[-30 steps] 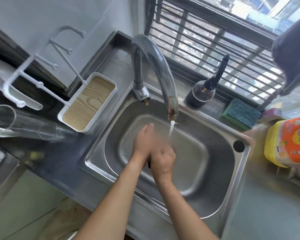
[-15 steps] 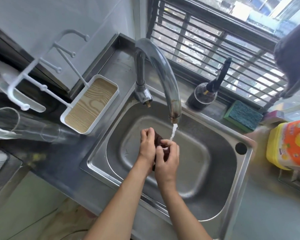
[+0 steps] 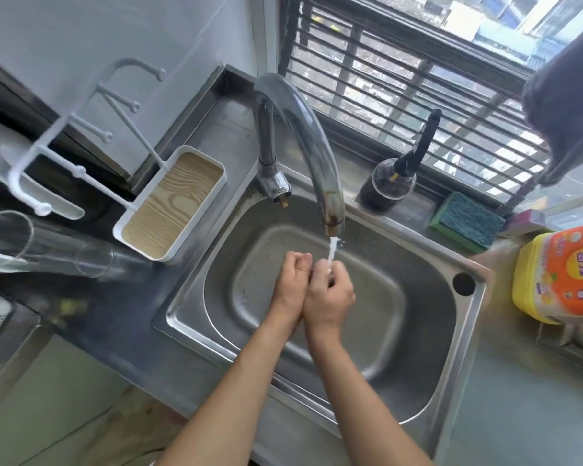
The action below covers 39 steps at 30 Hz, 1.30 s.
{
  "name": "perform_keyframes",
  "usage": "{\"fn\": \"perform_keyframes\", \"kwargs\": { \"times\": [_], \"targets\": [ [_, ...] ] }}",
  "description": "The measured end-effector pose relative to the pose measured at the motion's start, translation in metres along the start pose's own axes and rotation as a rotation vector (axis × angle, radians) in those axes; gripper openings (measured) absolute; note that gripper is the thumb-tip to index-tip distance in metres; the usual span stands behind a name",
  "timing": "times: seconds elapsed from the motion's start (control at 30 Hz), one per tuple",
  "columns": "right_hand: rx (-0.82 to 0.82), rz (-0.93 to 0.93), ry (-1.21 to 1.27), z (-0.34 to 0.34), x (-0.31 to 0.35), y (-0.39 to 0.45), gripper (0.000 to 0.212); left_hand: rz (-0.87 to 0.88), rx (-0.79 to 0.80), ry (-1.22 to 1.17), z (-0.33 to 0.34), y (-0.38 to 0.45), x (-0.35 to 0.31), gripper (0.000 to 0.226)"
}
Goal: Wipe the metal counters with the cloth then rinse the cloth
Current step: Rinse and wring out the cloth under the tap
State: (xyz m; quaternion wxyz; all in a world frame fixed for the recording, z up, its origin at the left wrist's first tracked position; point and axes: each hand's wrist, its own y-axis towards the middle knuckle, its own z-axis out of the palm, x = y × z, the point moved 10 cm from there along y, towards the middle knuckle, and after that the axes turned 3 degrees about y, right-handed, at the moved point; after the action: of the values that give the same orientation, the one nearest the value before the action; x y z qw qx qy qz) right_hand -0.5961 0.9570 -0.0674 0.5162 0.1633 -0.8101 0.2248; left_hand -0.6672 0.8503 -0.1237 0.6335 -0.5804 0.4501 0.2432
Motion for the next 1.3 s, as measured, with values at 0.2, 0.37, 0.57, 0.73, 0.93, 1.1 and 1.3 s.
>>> {"fn": "perform_keyframes", "kwargs": {
  "times": [0.2,0.37,0.57,0.73,0.93,1.1,1.3],
  "targets": [
    [-0.07,0.311,0.071,-0.009,-0.042,0.048,0.03,0.077,0.11,0.232,0.005,-0.017,-0.004,0.036],
    [0.171,0.564,0.3,0.013,-0.068,0.003,0.029,-0.194,-0.158,-0.246,-0.029,-0.007,-0.006,0.017],
    [0.17,0.142,-0.059,0.011,-0.033,-0.008,0.03,-0.102,-0.093,0.194,-0.018,-0.014,0.0,0.033],
    [0.123,0.161,-0.143,0.003,-0.033,0.018,0.044,-0.035,0.091,0.168,0.008,-0.011,0.013,0.052],
    [0.095,0.614,-0.099,-0.013,-0.074,0.039,0.061,0.005,-0.038,0.191,-0.016,-0.013,0.0,0.031],
    [0.368,0.333,-0.11,0.005,-0.045,0.028,0.045,-0.23,-0.177,-0.018,-0.037,-0.01,0.027,0.032],
    [0.192,-0.017,-0.032,0.006,-0.016,-0.005,0.029,-0.286,-0.063,-0.18,-0.006,-0.017,0.016,0.045]
  ]
}}
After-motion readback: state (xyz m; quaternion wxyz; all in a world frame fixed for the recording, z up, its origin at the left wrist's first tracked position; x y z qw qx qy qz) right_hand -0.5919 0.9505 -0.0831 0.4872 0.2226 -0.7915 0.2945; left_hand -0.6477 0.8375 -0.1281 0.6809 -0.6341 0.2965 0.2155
